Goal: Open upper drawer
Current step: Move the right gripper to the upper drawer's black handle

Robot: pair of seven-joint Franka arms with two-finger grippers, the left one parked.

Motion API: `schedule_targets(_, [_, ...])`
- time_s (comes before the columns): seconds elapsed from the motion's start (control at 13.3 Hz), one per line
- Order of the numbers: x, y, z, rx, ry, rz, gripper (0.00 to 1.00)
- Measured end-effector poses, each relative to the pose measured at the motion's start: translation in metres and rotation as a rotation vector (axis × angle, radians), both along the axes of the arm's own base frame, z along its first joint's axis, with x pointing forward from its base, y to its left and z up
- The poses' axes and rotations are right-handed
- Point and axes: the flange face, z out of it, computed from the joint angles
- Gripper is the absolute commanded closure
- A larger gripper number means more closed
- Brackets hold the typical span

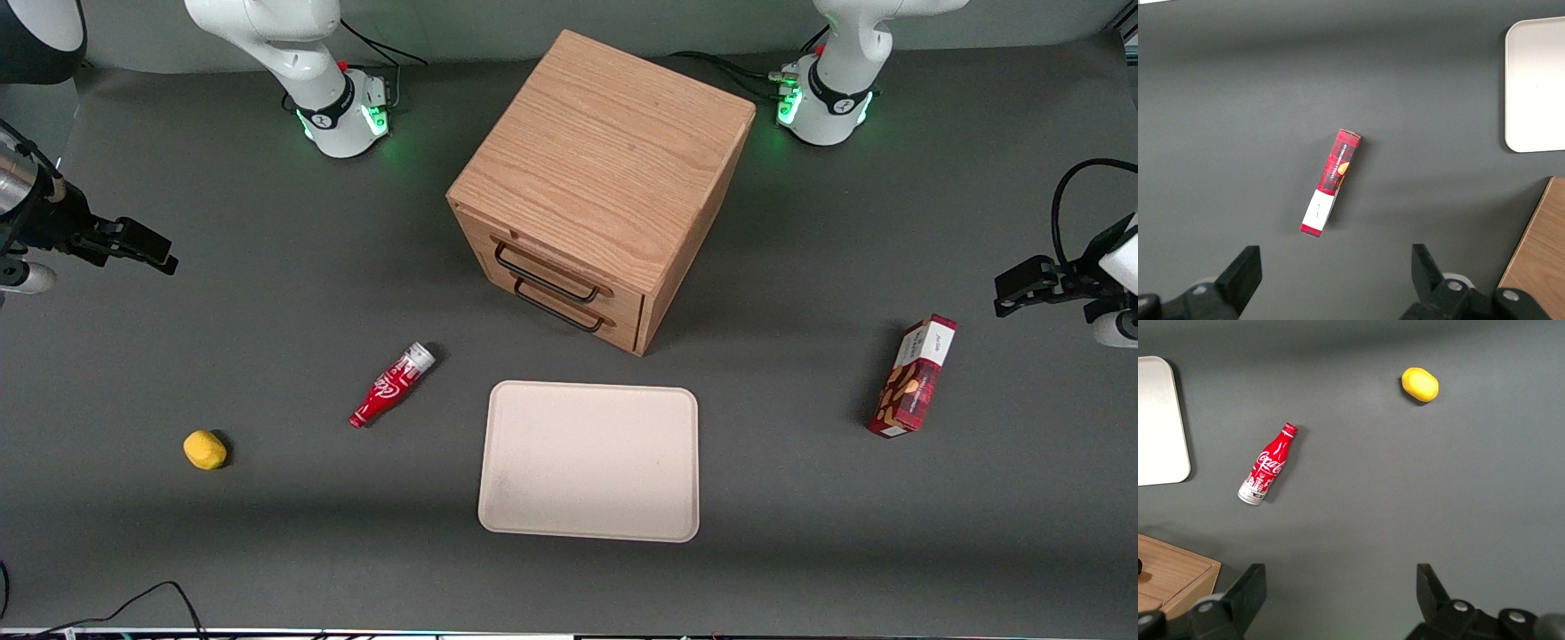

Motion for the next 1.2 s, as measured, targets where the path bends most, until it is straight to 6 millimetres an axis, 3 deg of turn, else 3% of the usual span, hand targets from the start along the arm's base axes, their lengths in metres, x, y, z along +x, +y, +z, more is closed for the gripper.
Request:
schedule_targets(0.38, [0.001,0.004,-0.001,0.001,0.000,0.019,0.00])
schedule_targets(0.53, [0.007,0.022,0.002,0.042,-0.011,0.092,0.00])
schedule_targets(0.67, [0.017,0.064,0.008,0.118,-0.030,0.204,0.00])
schedule_targets(1.05, [0.020,0.231,0.006,0.175,-0.033,0.571,0.00])
schedule_targets(1.2, [0.020,0.277,-0.006,0.141,-0.027,0.684,0.00])
